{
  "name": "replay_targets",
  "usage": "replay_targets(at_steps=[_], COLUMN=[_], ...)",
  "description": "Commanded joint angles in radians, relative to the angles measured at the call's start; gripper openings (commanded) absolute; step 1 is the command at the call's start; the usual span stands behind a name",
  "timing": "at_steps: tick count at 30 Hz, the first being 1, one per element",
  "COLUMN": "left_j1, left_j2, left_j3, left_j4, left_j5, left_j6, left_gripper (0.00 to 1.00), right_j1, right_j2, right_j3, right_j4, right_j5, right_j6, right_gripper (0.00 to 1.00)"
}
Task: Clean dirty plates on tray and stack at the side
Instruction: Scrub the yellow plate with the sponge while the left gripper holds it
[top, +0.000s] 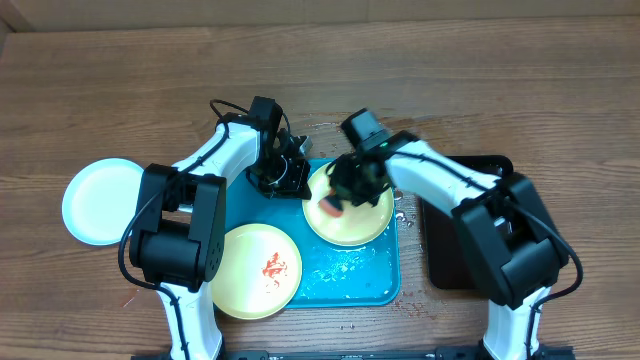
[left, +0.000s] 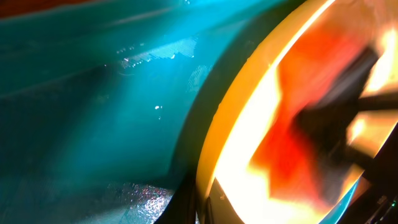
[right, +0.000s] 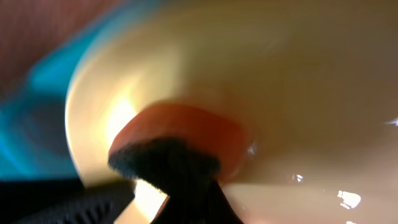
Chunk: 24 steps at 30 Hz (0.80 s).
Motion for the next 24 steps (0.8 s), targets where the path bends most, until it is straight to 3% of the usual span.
replay_targets(at_steps=[1,7,15,19,24], left_j1=[-0.024,-0.024,-0.024,-0.024,-0.024], left_j2=[0.025,0.025,0.025,0.025,0.025], left_j3=[-0.007,-0.007,-0.007,-0.007,-0.007], left_j4=[-0.013,-0.013,-0.008,0.006,0.011], left_j5=[0.086,0.086,0.085,0.085,0.085], left_j6=[0.026,0.026,0.018,-0.003,-0.008], left_gripper=[0.04,0.04,0.04,0.04,0.04], right_j1=[-0.113,-0.131,-0.035,0.057,0.161], right_j2=[0.085,0.085,0.085,0.085,0.085], right_j3=[-0.034,-0.023,-0.023,-0.023,-0.021], right_j4=[-0.048,-0.210,-0.404,-0.426,-0.348], right_j5=[0.287,0.325,0.291,0.254,0.050], right_j6=[-0.045,-0.193,-0.578,-0.658,-0.703], right_gripper=[0.04,0.04,0.04,0.04,0.04])
